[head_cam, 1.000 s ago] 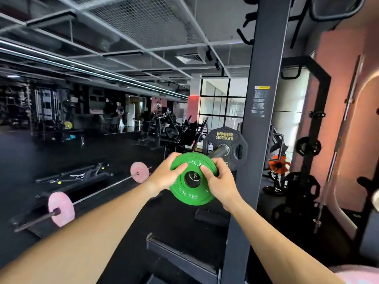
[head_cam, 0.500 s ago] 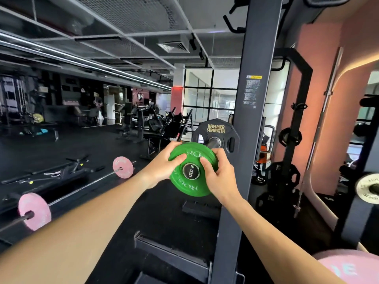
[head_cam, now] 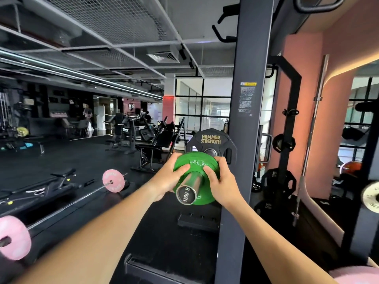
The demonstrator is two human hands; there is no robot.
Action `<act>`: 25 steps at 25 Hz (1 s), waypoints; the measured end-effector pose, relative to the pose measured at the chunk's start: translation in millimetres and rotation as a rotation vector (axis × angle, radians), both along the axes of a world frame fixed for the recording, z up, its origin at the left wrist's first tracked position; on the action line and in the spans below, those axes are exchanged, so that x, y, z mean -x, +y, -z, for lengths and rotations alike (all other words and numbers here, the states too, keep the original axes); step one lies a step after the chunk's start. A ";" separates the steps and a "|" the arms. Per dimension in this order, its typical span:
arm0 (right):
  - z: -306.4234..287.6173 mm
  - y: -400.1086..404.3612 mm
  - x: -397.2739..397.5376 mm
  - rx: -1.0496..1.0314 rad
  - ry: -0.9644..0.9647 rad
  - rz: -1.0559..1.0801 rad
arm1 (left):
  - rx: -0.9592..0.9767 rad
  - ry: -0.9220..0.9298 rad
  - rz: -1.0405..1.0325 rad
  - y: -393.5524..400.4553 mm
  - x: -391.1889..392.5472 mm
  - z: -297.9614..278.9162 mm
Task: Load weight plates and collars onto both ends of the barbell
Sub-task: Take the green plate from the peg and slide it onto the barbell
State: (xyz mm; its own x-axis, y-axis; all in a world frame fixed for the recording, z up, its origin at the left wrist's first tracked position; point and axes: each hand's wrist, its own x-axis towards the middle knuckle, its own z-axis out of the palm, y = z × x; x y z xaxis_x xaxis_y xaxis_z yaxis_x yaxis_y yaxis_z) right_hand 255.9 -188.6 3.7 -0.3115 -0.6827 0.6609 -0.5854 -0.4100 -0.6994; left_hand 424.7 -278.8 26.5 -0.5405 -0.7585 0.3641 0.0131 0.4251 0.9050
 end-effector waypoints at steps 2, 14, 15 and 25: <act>0.1 -11.3 9.7 0.000 0.001 0.000 | -0.010 -0.047 0.015 -13.6 6.0 0.5; -0.4 -114.6 103.4 -0.071 0.175 0.315 | 0.200 -0.213 -0.087 -122.7 94.0 -10.1; -3.8 -121.9 112.8 -0.064 0.241 0.401 | 0.223 -0.223 -0.124 -133.3 103.8 -11.7; -4.0 -172.4 156.4 -0.084 0.138 0.499 | 0.334 -0.311 -0.481 -194.5 166.5 -13.1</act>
